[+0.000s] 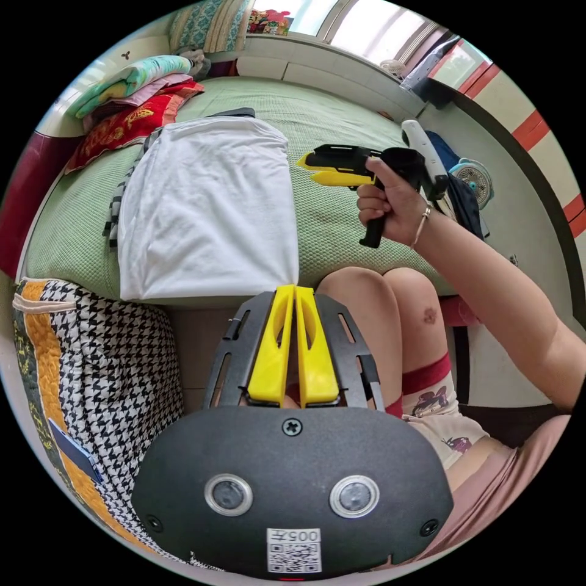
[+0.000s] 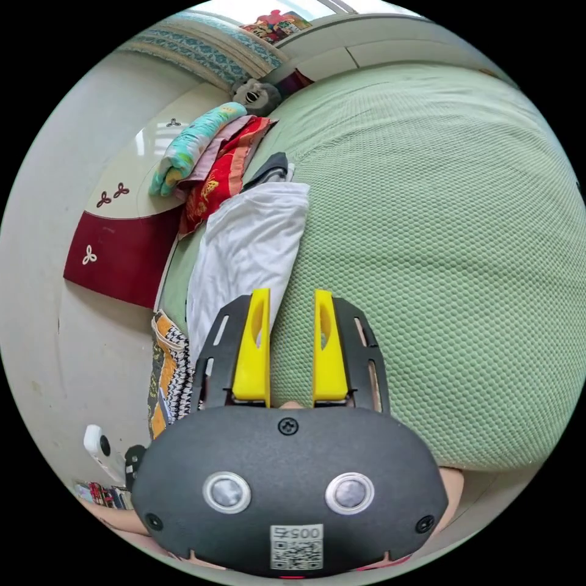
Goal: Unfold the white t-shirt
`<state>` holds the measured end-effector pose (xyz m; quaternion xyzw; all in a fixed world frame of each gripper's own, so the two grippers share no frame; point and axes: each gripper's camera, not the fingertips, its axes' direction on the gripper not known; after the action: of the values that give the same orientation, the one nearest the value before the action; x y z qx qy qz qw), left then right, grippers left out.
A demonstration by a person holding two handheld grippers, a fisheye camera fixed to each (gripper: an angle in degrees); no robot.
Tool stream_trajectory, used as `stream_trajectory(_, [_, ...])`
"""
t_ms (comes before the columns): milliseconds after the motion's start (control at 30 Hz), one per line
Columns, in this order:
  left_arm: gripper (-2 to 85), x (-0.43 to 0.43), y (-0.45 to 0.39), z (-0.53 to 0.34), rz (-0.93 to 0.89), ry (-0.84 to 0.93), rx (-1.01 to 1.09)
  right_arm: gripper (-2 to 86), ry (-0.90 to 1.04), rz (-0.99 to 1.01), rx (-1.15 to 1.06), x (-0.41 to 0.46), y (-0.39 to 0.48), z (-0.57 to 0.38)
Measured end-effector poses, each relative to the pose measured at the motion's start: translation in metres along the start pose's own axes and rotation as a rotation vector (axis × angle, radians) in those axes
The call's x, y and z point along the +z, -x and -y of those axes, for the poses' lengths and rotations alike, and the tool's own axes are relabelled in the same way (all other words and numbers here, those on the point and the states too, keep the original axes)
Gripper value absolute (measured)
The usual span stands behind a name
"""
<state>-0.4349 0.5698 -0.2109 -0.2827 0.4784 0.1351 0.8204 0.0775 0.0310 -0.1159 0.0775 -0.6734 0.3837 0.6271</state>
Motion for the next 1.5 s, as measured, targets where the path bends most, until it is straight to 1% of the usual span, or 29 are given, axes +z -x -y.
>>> stream_trajectory(233, [-0.2,-0.014,0.003,-0.012,0.000,-0.013,0.012,10.2,0.058,0.151,0.095,0.022,-0.018,0.031])
stream_trajectory(367, [-0.1,-0.021,0.006,-0.015,-0.010,-0.015,0.014,9.5,0.053,0.211,0.148,0.031,-0.023,0.044])
stream_trajectory(467, [-0.1,-0.023,0.005,-0.016,-0.019,-0.020,0.016,8.0,0.040,0.271,0.227,0.034,-0.028,0.054])
stream_trajectory(567, [-0.1,-0.024,0.001,-0.014,-0.022,-0.030,0.025,4.2,0.049,0.294,0.320,0.035,-0.033,0.061])
stream_trajectory(633, [-0.1,-0.026,-0.006,-0.011,-0.015,-0.048,0.049,1.1,0.016,0.265,0.293,0.024,-0.029,0.066])
stream_trajectory(767, [0.0,-0.026,-0.030,0.006,-0.063,-0.071,0.110,-0.3,-0.004,0.167,0.143,-0.003,-0.007,0.081])
stream_trajectory(900, [0.3,-0.017,-0.078,0.039,-0.120,-0.103,0.199,-0.5,-0.025,-0.013,0.026,-0.046,0.007,0.107])
stream_trajectory(967, [0.6,-0.010,-0.101,0.057,-0.127,-0.107,0.216,-0.3,-0.063,-0.088,-0.004,-0.070,0.004,0.118])
stream_trajectory(1067, [1.9,-0.004,-0.137,0.077,-0.180,-0.112,0.261,1.4,-0.101,-0.260,-0.015,-0.105,-0.009,0.136])
stream_trajectory(1133, [4.7,0.000,-0.150,0.084,-0.205,-0.096,0.270,3.2,-0.105,-0.397,0.000,-0.129,-0.027,0.142])
stream_trajectory(1233, [5.7,0.010,-0.154,0.091,-0.144,-0.089,0.254,5.8,-0.080,-0.507,-0.050,-0.143,-0.043,0.126])
stream_trajectory(1300, [6.6,0.025,-0.142,0.097,-0.095,-0.054,0.198,7.1,-0.041,-0.487,-0.053,-0.143,-0.051,0.105])
stream_trajectory(1500, [8.8,0.065,-0.101,0.125,-0.004,0.008,0.018,9.1,0.074,-0.306,-0.023,-0.108,-0.058,0.007])
